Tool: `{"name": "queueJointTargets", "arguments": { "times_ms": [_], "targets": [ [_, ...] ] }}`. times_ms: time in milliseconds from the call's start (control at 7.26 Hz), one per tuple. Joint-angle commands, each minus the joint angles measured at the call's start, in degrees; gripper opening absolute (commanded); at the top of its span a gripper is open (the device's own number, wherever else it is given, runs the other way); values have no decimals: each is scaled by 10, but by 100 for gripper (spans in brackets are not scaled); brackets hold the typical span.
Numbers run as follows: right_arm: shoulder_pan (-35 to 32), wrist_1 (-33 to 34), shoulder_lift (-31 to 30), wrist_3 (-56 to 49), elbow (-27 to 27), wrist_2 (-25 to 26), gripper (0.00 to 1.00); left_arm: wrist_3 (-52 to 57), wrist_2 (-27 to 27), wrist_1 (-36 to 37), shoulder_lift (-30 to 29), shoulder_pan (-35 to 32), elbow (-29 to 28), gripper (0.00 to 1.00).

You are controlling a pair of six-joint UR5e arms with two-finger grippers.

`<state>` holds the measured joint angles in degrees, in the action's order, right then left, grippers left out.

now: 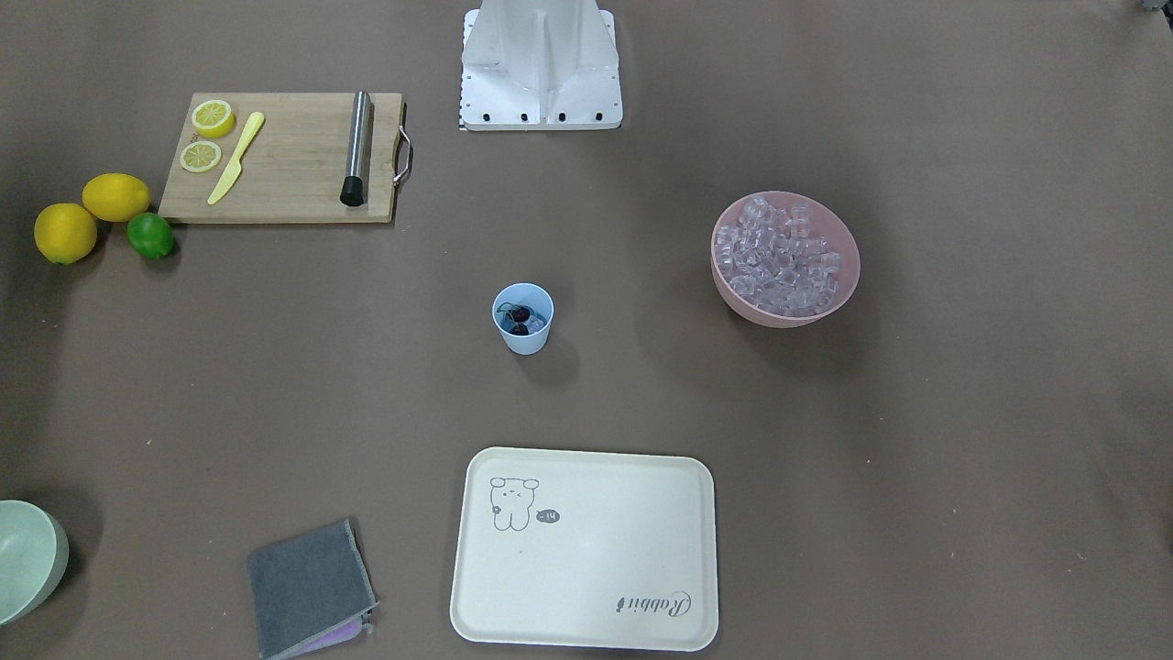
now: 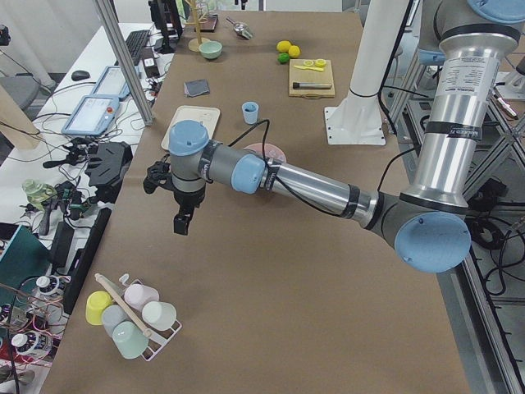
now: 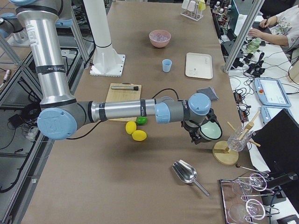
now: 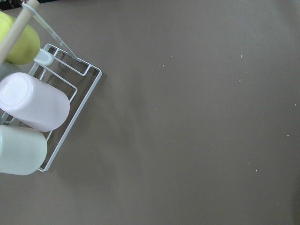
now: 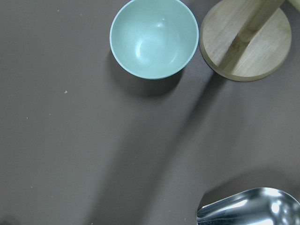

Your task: Put ice and cherries in cup

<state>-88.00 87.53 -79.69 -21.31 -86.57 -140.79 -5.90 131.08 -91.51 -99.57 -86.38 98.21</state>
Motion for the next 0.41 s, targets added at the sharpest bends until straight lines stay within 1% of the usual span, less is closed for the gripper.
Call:
{"name": "queueJointTargets", "arguments": {
  "times_ms": [0,276],
  "targets": [
    [-15,1,5,0,2,3,98,0,-6,-14,2,5,-1,98],
    [-17,4,21,5,7,2,98,1,-7,-12,-8,6,7,97]
  ]
}}
